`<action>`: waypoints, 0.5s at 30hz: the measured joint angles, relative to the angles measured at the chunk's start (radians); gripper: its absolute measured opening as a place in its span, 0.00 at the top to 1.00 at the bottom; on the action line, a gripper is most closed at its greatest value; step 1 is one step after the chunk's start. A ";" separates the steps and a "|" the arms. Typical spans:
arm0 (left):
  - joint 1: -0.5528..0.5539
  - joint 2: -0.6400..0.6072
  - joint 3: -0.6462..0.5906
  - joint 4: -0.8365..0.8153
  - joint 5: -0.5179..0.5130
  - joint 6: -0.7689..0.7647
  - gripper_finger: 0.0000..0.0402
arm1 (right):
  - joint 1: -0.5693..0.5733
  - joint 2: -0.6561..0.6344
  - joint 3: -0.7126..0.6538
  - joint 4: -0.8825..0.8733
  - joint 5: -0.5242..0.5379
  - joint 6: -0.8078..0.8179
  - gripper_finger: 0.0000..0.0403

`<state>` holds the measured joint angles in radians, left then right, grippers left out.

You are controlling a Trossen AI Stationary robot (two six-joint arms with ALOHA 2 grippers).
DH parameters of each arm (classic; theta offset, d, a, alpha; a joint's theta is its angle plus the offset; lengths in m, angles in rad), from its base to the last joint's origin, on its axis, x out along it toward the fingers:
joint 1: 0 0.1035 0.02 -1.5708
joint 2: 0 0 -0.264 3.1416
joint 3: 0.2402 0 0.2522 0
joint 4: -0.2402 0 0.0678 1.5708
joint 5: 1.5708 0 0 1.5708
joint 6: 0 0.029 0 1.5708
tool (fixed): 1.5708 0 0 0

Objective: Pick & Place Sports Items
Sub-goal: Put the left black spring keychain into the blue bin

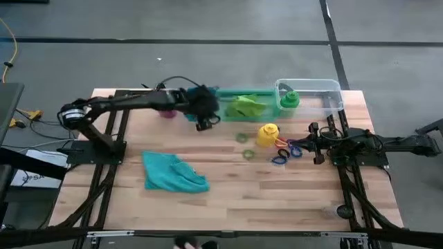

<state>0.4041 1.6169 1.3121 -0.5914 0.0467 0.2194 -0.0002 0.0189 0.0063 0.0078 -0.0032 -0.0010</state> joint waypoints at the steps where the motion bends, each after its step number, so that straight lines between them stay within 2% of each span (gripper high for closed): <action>1: 0.023 0.000 0.000 -0.010 0.000 0.027 1.00 | 0.000 0.000 0.000 0.000 0.000 0.000 1.00; 8: 0.155 0.000 0.000 -0.022 0.000 0.179 1.00 | 0.000 0.000 0.000 0.000 0.000 0.000 1.00; 15: 0.224 0.000 0.000 -0.013 0.000 0.284 1.00 | 0.000 0.000 0.000 0.000 0.000 0.000 1.00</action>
<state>0.6283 1.6169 1.3121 -0.6046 0.0471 0.5037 0.0000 0.0189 0.0063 0.0078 -0.0032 -0.0012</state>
